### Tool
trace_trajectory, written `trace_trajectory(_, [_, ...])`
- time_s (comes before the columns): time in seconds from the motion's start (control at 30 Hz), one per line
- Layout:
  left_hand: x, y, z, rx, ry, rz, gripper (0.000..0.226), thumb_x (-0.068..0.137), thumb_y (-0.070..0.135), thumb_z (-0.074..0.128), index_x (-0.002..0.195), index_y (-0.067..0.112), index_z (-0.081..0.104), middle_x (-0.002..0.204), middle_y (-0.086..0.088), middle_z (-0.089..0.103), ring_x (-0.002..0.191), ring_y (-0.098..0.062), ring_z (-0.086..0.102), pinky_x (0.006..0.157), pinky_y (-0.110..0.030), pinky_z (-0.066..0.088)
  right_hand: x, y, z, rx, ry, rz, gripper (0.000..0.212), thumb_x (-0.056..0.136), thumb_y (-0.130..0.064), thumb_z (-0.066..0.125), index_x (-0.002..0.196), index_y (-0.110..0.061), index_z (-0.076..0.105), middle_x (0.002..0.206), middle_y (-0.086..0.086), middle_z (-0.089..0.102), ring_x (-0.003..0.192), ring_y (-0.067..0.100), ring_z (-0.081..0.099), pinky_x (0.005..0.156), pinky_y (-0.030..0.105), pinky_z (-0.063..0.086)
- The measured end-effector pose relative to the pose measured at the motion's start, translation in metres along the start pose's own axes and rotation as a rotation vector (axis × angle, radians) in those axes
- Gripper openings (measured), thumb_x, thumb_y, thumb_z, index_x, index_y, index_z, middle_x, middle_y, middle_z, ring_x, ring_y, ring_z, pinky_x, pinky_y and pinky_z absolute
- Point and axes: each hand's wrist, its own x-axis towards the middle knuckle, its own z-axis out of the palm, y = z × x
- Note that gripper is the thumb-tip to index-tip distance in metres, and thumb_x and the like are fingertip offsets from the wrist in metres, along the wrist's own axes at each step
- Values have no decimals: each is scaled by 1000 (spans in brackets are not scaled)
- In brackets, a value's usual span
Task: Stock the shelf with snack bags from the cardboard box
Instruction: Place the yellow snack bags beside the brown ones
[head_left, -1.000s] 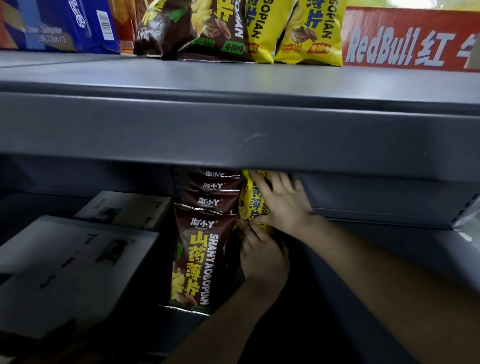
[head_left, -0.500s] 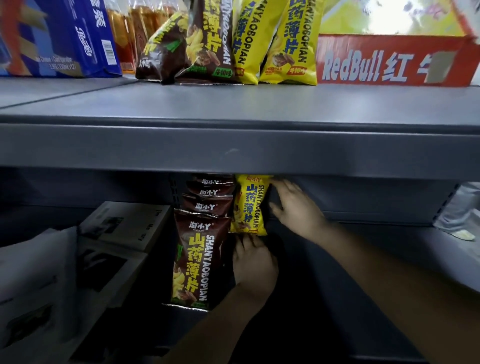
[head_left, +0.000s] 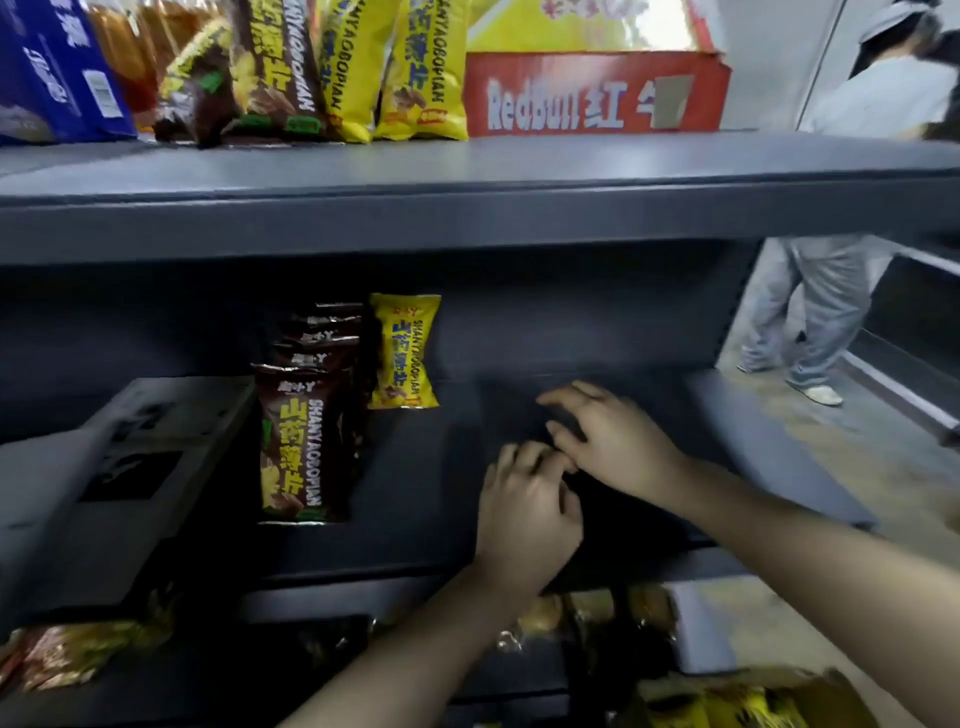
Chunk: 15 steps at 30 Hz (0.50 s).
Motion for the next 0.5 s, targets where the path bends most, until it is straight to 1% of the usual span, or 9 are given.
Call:
trace_trajectory(0.13, [-29,37,25,-67,-80,71,31,73,21,38,88,18,65,88,2,62,83,-22,58,70,-31,50,-61,36,-14,-66,-71,52,39,95,-36,49,133,-26,51,134,-6,52,121,19,53,97,36,43])
trace_trajectory(0.23, [-50,62,44,-88,-108,129,29,75,19,40,90,19,65,88,2,61,83,-22,58,71,-32,48,-103,64,-20,-46,-82,90,38,94,-36,50,131,-25,53,132,-5,54,121,20,53,96,37,45])
trace_trajectory(0.33, [-69,86,61,-131,-117,207,28,79,19,39,91,17,66,91,1,63,86,-22,58,74,-32,45,-140,87,-26,-37,-72,105,35,95,-33,51,128,-23,56,128,-2,58,118,22,54,94,35,44])
trace_trajectory(0.37, [-76,92,67,-144,-130,230,29,81,18,39,91,17,66,92,1,63,87,-21,57,73,-31,44,-153,93,-27,-39,-62,103,34,94,-32,51,126,-21,59,124,-1,60,115,23,56,92,35,45])
trace_trajectory(0.43, [-92,101,82,-148,-181,242,26,82,18,40,90,18,64,93,2,62,87,-19,56,66,-30,46,-179,102,-29,-32,-11,47,32,92,-30,48,116,-17,64,112,2,65,102,26,62,83,37,50])
trace_trajectory(0.5, [-108,110,96,-138,-293,221,23,81,18,40,90,20,61,94,5,59,88,-19,57,62,-27,45,-207,112,-29,-78,30,-55,29,88,-27,47,104,-15,68,102,2,67,90,26,65,73,36,52])
